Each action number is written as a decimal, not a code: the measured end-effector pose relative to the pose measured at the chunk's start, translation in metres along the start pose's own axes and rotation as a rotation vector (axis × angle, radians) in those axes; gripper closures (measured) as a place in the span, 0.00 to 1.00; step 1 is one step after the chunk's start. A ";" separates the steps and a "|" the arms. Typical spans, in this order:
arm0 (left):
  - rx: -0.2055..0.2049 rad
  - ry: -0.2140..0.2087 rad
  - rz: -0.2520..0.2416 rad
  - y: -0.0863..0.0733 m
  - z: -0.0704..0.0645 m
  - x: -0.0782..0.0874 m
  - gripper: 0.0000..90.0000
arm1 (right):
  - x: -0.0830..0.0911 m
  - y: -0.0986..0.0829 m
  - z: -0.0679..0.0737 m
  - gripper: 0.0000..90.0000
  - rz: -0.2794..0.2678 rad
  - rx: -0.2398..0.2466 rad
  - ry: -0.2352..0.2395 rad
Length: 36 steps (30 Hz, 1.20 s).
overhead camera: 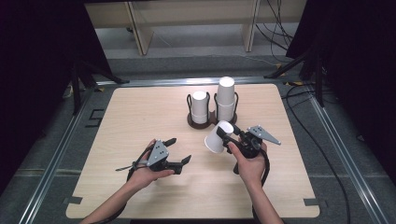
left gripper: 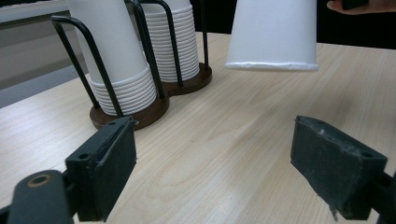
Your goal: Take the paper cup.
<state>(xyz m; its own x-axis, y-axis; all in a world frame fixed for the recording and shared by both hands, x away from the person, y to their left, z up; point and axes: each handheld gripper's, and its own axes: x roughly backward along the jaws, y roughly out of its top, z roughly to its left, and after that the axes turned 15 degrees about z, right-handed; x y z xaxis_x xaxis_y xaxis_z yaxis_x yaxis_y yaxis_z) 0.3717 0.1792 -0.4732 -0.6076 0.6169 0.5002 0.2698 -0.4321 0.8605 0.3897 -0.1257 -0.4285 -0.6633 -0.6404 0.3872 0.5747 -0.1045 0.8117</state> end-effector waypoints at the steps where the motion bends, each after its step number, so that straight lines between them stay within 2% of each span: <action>1: 0.008 -0.004 -0.004 0.000 0.000 0.000 0.15 | -0.001 0.000 -0.002 0.40 -0.006 0.002 0.005; 2: 0.008 -0.004 -0.004 0.000 0.000 0.000 0.15 | -0.001 0.000 -0.002 0.40 -0.006 0.002 0.005; 3: 0.006 -0.005 -0.007 0.001 0.000 -0.001 0.14 | -0.001 0.001 -0.003 0.40 -0.007 -0.033 0.024; 6: 0.003 -0.013 -0.005 0.002 -0.001 -0.002 0.12 | -0.002 0.001 -0.006 0.40 -0.016 -0.062 0.049; 7: 0.007 -0.020 -0.024 0.002 -0.002 -0.004 0.11 | -0.002 0.001 -0.007 0.40 -0.016 -0.065 0.049; 8: 0.005 -0.014 -0.007 0.003 -0.003 -0.003 0.10 | -0.003 0.002 -0.007 0.40 -0.012 -0.080 0.051; 10: 0.006 -0.023 -0.015 0.004 -0.003 -0.006 0.08 | -0.004 0.002 -0.010 0.40 -0.012 -0.108 0.065; 14: -0.002 -0.031 -0.005 0.006 -0.006 -0.009 0.06 | -0.006 0.003 -0.015 0.40 -0.012 -0.121 0.064; 16: -0.004 -0.037 -0.016 0.008 -0.007 -0.012 0.06 | -0.007 0.002 -0.017 0.40 -0.009 -0.143 0.066; 17: -0.004 -0.042 -0.030 0.008 -0.008 -0.013 0.06 | -0.007 0.003 -0.018 0.40 -0.012 -0.135 0.066; 20: -0.004 -0.047 -0.022 0.011 -0.008 -0.015 0.05 | -0.007 0.003 -0.020 0.40 -0.014 -0.153 0.070; 21: 0.000 -0.056 -0.042 0.011 -0.009 -0.018 0.05 | -0.007 0.003 -0.021 0.40 -0.011 -0.158 0.069; 23: -0.014 -0.059 -0.027 0.014 -0.009 -0.018 0.04 | -0.008 0.003 -0.021 0.40 -0.013 -0.165 0.075; 25: -0.016 -0.071 -0.045 0.017 -0.012 -0.022 0.03 | -0.008 0.004 -0.021 0.40 -0.013 -0.168 0.073; 30: -0.027 -0.094 -0.039 0.025 -0.015 -0.026 0.02 | -0.009 0.004 -0.021 0.40 -0.010 -0.171 0.074; 31: -0.032 -0.100 -0.037 0.028 -0.017 -0.028 0.02 | -0.011 0.004 -0.021 0.40 -0.020 -0.169 0.091; 32: -0.032 -0.100 -0.037 0.028 -0.017 -0.028 0.02 | -0.010 0.004 -0.020 0.40 0.001 -0.172 0.078; 33: -0.040 -0.105 -0.049 0.032 -0.018 -0.032 0.02 | -0.011 0.003 -0.021 0.40 0.000 -0.164 0.073; 36: -0.046 -0.106 -0.039 0.036 -0.019 -0.035 0.02 | -0.011 0.003 -0.021 0.40 -0.002 -0.167 0.066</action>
<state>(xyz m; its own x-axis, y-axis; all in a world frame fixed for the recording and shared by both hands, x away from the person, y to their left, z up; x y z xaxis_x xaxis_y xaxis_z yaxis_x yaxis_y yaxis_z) 0.3880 0.1296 -0.4617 -0.5341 0.6989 0.4757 0.2111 -0.4346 0.8755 0.4092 -0.1349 -0.4393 -0.6344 -0.6884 0.3516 0.6486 -0.2267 0.7265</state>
